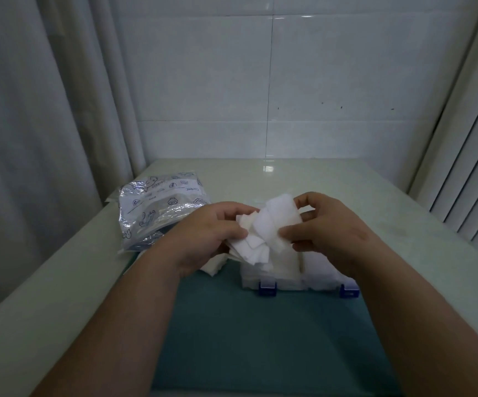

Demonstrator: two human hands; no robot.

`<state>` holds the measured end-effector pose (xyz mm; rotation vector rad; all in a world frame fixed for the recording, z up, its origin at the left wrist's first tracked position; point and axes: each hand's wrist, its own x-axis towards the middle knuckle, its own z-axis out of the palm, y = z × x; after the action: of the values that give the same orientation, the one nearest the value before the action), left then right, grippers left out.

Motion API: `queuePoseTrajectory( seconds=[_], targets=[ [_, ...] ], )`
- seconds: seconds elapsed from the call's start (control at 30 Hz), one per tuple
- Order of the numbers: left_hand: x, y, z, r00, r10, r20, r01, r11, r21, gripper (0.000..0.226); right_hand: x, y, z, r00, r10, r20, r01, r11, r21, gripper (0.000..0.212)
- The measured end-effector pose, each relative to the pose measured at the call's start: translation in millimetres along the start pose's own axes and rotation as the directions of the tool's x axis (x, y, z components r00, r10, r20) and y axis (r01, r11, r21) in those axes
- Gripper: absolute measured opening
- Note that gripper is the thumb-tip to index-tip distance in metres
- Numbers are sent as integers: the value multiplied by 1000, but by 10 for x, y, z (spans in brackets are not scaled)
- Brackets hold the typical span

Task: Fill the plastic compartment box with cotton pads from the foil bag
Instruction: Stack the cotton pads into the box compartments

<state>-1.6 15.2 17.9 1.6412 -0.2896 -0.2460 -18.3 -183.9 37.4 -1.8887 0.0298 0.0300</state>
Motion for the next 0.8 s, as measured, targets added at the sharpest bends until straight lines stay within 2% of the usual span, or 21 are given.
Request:
queuePoseTrajectory(
  seconds=[0.1,0.2,0.37,0.43,0.57,0.8],
  targets=[
    [13,-32,-16,1000,29,-11,-28,999,44,41,12,2,-31,999,-5,-47,7,999,39,29],
    [40,-41,-27,995,61,-76,-56,996,68,40,23,6,-102,996,24,-85,-3,972,237,29],
    [71,-45,-20,980,101,-169,-92,994,61,34,6,-6,-98,993,115,-6,-89,796,599,14],
    [81,-49,-12,975,95,-200,-91,995,34,33,9,0,-66,989,149,23,-132,789,600,13],
    [78,-30,6,972,83,-220,-84,996,3,31,9,10,8,987,114,110,-157,803,575,20],
    [31,7,67,978,132,-160,-119,989,89,35,9,32,120,984,99,151,-161,860,484,32]
  ],
)
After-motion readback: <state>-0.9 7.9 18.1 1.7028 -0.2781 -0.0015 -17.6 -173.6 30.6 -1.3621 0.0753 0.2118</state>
